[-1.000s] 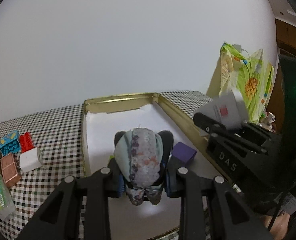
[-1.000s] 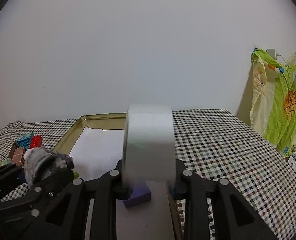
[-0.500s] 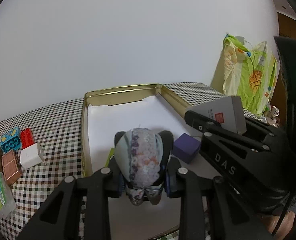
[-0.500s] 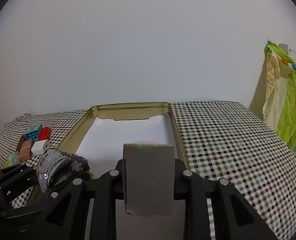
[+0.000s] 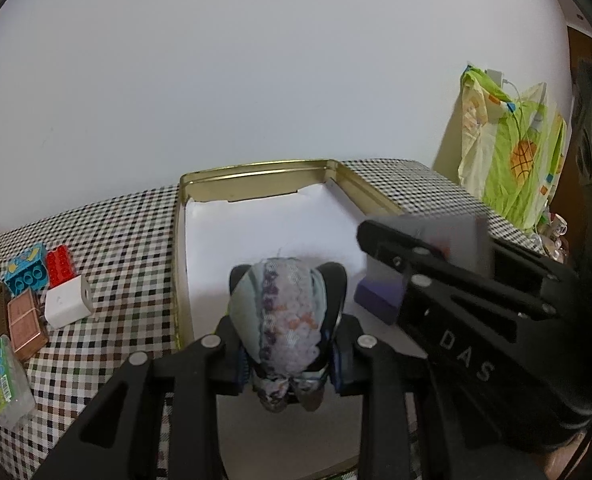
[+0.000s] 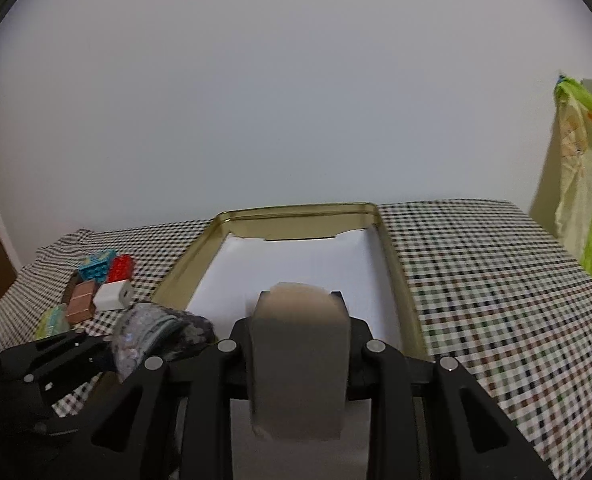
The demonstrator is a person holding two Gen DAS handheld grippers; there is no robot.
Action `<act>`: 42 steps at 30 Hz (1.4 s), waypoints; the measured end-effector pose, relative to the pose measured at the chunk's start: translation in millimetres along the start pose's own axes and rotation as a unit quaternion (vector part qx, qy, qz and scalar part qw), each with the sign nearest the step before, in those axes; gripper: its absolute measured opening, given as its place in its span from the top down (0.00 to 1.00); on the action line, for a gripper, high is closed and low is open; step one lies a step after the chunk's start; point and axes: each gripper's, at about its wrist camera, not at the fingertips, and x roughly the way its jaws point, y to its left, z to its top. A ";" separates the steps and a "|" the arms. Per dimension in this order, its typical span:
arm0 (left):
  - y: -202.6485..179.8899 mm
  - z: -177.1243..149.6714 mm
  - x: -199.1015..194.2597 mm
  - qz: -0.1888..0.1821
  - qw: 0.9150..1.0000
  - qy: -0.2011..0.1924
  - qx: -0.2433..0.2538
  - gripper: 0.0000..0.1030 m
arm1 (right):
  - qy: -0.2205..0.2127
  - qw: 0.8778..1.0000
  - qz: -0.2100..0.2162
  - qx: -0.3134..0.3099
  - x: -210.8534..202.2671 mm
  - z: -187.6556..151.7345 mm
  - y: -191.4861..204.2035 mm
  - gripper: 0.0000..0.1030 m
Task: Organize rigid objects
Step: 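Lower both held items into the tray and open both grippers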
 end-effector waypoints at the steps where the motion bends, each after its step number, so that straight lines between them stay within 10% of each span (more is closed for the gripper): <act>1: -0.6 0.3 0.2 0.000 1.000 0.000 0.001 0.65 | -0.001 1.000 0.003 -0.001 -0.4 -0.2 0.9 0.58; 3: -3.3 -0.2 -3.0 0.002 1.000 -0.009 0.008 0.34 | -0.005 1.000 0.018 -0.002 -1.5 -0.3 3.7 0.08; 4: -5.0 -0.8 -5.5 0.006 1.000 -0.017 0.013 0.27 | -0.012 1.000 0.023 -0.003 -4.0 -0.6 5.5 0.04; 13: -4.2 1.5 -22.7 0.036 0.994 -0.098 0.024 0.00 | -0.082 0.995 -0.060 0.012 -27.5 1.2 -4.8 0.04; 26: 17.4 9.6 -32.8 0.077 0.989 -0.126 -0.010 0.00 | -0.086 0.988 -0.090 0.095 -29.5 0.8 -40.8 0.04; 35: 65.1 12.9 -41.5 0.107 0.981 -0.131 -0.099 0.00 | -0.186 0.967 -0.145 0.100 -62.8 -5.2 -34.4 0.04; 42: 69.2 7.9 -48.0 0.172 0.969 -0.161 -0.077 0.00 | -0.221 0.953 -0.184 0.091 -70.2 -9.2 -25.1 0.04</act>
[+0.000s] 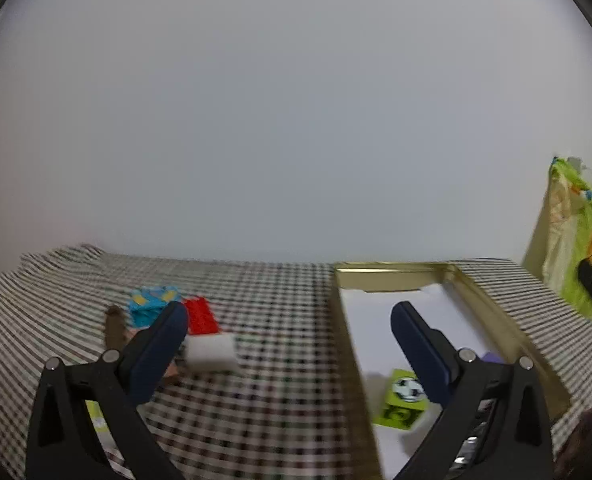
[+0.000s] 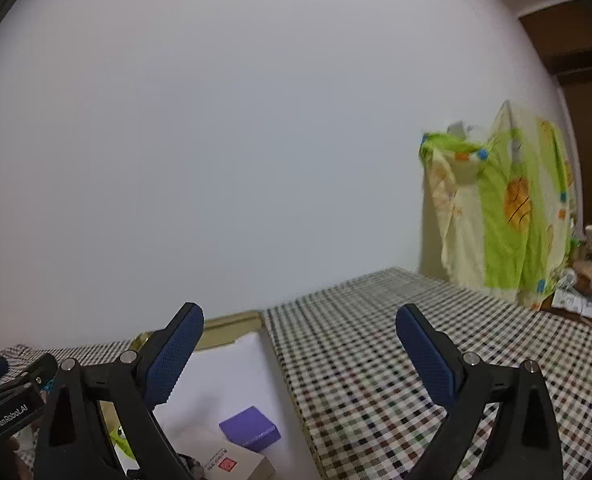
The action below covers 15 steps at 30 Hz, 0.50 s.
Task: Organize rigid objects
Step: 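Lower both held items into the tray and open both grippers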
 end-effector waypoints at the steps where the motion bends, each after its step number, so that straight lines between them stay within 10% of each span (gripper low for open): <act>1: 0.4 -0.6 -0.9 0.007 1.000 -0.006 0.003 0.00 | -0.010 1.000 -0.003 0.002 -3.9 -0.7 1.1 0.04; 15: 19.0 -7.8 -5.7 0.000 1.000 0.011 0.021 0.00 | 0.056 0.998 -0.004 -0.010 -10.5 -1.6 15.7 0.04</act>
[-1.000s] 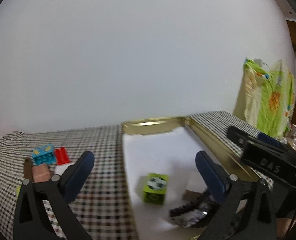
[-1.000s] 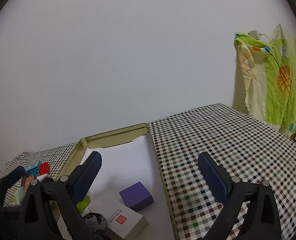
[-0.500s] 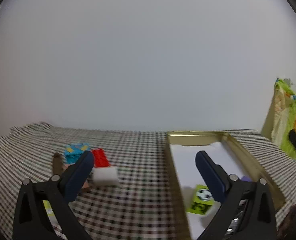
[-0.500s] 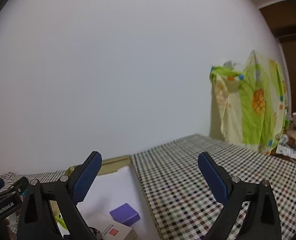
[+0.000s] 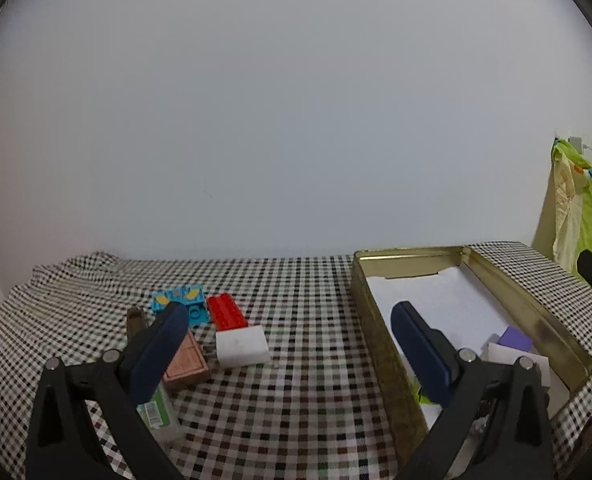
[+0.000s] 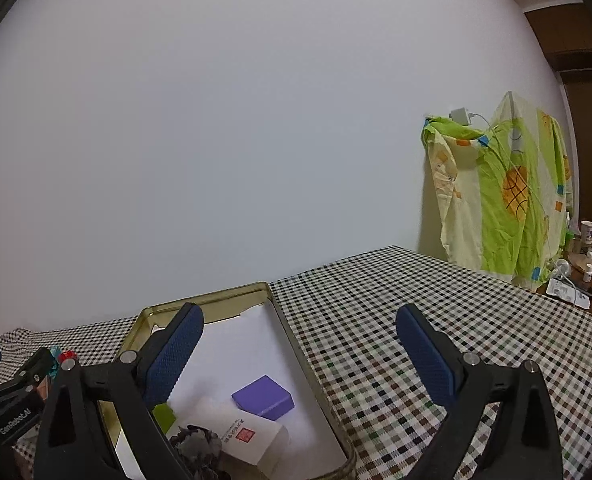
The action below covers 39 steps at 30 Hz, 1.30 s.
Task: Organize rigid objects
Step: 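Lower both held items into the tray and open both grippers, then withdraw both grippers from the tray toward the remaining items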
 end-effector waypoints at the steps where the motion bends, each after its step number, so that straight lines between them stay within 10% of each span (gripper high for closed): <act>1: 2.4 0.3 0.4 -0.004 1.000 0.005 -0.002 0.00 | 0.003 1.000 0.001 -0.001 -1.0 -0.8 1.7 0.04; 17: 36.9 -9.1 12.7 -0.018 0.999 0.044 -0.004 0.00 | 0.022 0.998 0.061 -0.015 -5.7 -15.7 78.0 0.04; 39: 122.6 -9.4 28.7 0.052 0.997 0.051 -0.018 0.00 | 0.049 0.987 0.142 -0.052 -7.1 -42.4 188.5 0.04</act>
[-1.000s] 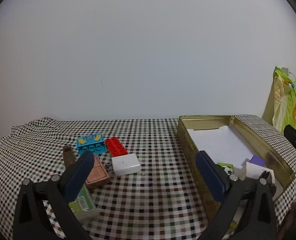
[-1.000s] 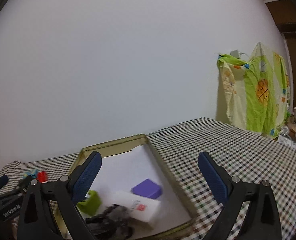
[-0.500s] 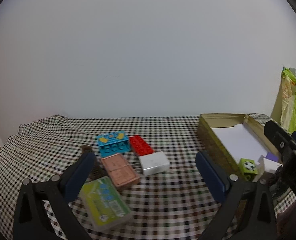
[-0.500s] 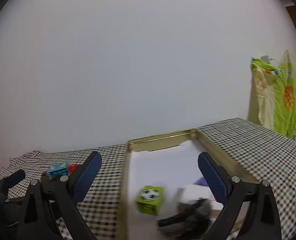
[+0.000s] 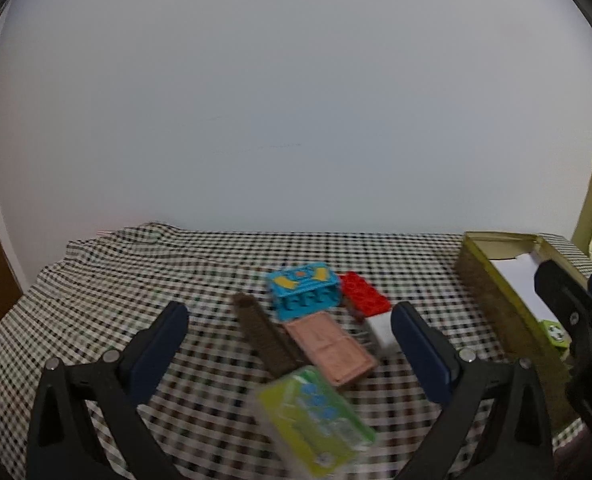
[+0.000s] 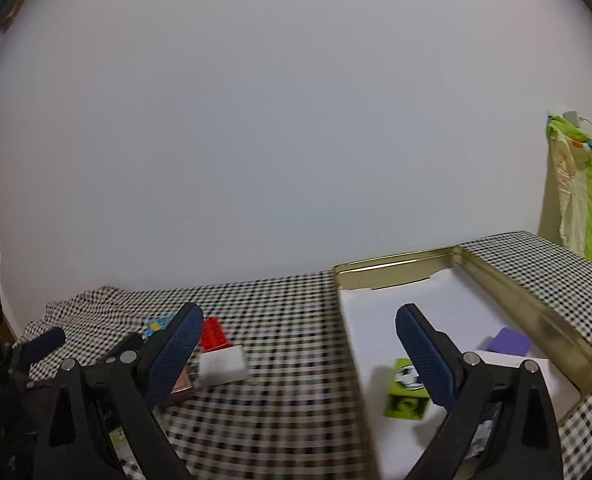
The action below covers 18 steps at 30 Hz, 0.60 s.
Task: Organize rigid objects
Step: 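Withdraw both grippers from the tray toward the remaining items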
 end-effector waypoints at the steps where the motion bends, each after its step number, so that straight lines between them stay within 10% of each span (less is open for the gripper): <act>1: 4.6 0.5 0.9 0.007 1.000 -0.002 0.001 0.00 | 0.001 1.000 0.002 -0.006 0.7 -0.7 4.7 0.04; 12: 72.3 3.8 24.5 0.098 0.995 0.018 -0.015 0.00 | 0.045 0.997 0.059 -0.032 5.0 -5.7 25.5 0.04; 18: 91.1 2.8 34.8 0.129 0.989 0.050 -0.053 0.00 | 0.169 0.973 0.156 -0.033 37.4 -20.5 57.3 0.04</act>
